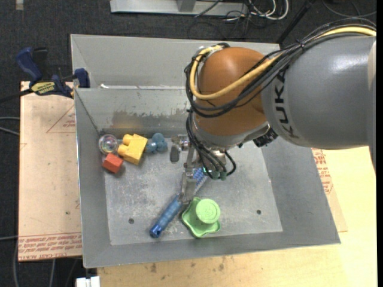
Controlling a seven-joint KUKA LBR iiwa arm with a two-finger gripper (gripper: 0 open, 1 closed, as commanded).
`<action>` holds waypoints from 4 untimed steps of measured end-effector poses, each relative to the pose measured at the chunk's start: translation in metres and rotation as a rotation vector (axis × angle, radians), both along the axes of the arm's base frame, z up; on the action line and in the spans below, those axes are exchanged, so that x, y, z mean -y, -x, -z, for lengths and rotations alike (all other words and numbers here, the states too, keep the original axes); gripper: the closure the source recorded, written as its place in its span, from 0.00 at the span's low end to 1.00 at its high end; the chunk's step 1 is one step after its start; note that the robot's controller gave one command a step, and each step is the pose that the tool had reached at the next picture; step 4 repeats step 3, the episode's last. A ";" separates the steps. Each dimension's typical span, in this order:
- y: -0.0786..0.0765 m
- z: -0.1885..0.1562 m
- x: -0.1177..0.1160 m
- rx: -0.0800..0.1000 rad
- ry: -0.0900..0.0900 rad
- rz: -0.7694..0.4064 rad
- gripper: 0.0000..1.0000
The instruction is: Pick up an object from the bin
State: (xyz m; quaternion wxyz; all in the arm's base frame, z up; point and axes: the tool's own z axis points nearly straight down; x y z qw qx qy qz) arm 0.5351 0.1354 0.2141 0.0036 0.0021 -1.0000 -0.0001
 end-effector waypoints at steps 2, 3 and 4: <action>0.035 0.141 0.012 0.007 -0.002 -0.160 1.00; 0.018 0.005 0.012 0.018 -0.002 -0.239 1.00; 0.018 0.005 0.012 0.018 -0.002 -0.239 1.00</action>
Offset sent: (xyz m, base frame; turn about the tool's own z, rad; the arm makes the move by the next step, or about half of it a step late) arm -0.0354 -0.0124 -0.1406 -0.1620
